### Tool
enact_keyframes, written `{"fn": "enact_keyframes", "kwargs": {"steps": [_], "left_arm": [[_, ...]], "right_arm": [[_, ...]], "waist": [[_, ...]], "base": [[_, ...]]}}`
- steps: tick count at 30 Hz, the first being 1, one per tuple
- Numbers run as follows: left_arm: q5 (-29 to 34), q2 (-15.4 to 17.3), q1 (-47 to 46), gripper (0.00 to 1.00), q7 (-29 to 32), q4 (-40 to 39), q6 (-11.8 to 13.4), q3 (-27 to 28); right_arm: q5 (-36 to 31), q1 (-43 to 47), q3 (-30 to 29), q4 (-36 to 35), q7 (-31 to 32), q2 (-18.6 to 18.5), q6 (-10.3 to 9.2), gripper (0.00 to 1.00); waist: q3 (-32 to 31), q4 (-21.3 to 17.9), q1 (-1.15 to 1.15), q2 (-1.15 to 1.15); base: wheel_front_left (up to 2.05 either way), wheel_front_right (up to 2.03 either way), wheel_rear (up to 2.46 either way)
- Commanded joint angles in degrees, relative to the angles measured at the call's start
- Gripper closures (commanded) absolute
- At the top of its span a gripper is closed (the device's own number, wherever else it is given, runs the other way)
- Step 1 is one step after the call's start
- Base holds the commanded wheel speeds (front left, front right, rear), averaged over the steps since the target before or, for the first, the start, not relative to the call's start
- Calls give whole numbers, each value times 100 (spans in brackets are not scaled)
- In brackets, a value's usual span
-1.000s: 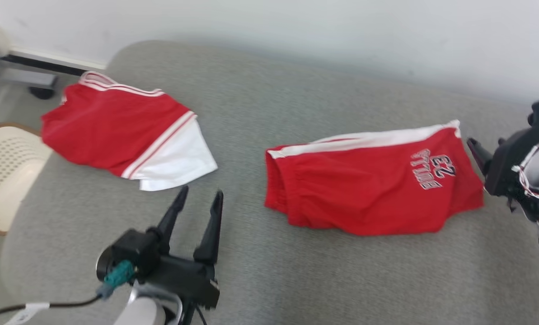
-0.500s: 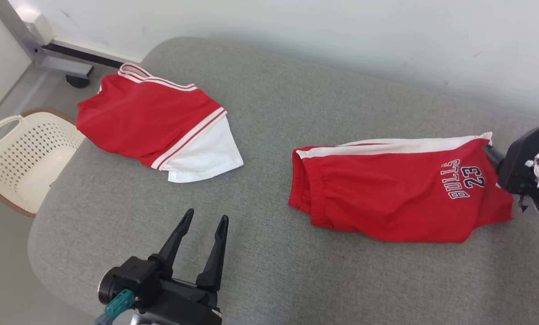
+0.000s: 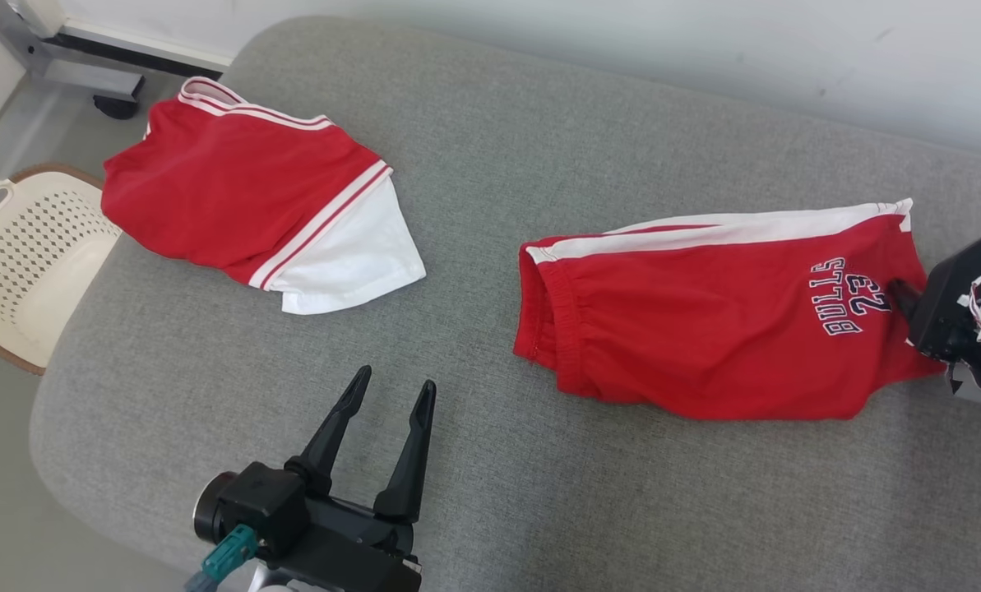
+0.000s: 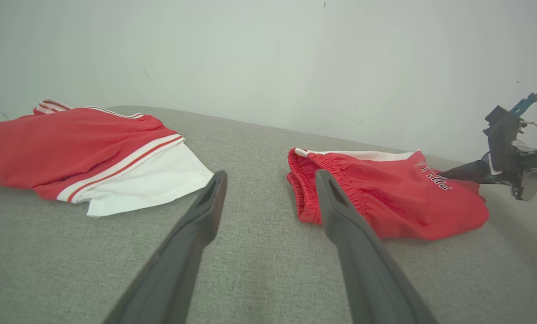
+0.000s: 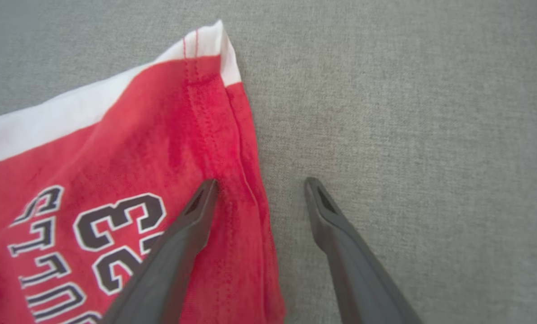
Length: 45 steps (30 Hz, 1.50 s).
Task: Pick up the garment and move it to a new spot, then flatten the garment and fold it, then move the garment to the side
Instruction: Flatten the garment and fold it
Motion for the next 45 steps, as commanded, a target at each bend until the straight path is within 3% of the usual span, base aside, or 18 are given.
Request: {"fn": "enact_keyframes", "kwargs": {"steps": [1, 5, 8, 10, 11, 27, 36, 41, 45], "left_arm": [[17, -28, 55, 0, -21, -30, -22, 28], [35, -57, 50, 0, -21, 13, -73, 34], [46, -68, 47, 0, -21, 62, -87, 38], [45, -70, 57, 0, -21, 104, -106, 44], [47, -69, 58, 0, -21, 124, -113, 48], [-97, -47, 181, 0, 15, 428, -116, -37], [-171, 64, 474, 0, 106, 345, -35, -27], [-136, 82, 450, 0, 160, 259, -56, -128], [-99, 120, 421, 0, 190, 198, -71, -192]], "right_arm": [[-69, -50, -30, 48, -3, 43, -13, 0], [-284, 71, -180, 153, 191, 124, -13, 0], [-277, 148, -306, 182, 421, 430, 2, 0], [-348, 193, -308, 187, 519, 514, 2, 75], [-376, 216, -293, 190, 542, 544, 2, 100], [-1072, 804, -1169, 153, -515, -120, -15, 100], [-1962, 1262, -1821, 144, -1092, -470, -15, 100], [-2492, 1299, -2141, 142, -1177, -480, -15, 100], [-2980, 1197, -2334, -50, -1236, -197, -14, 100]], "waist": [[61, -20, 0, 0], [107, -24, 0, 0], [101, -30, 0, 0], [88, -38, 0, 0], [72, -38, 0, 0], [-594, 65, 0, 0], [-1044, -134, 0, 0], [-1132, -255, 0, 0], [-1150, -389, 0, 0]], "base": [[0, 0, 0], [0, 0, 0], [0, 0, 0], [0, 0, 0], [0, 0, 0], [0, 0, 0], [0, 0, 0], [0, 0, 0], [0, 0, 0]]}}
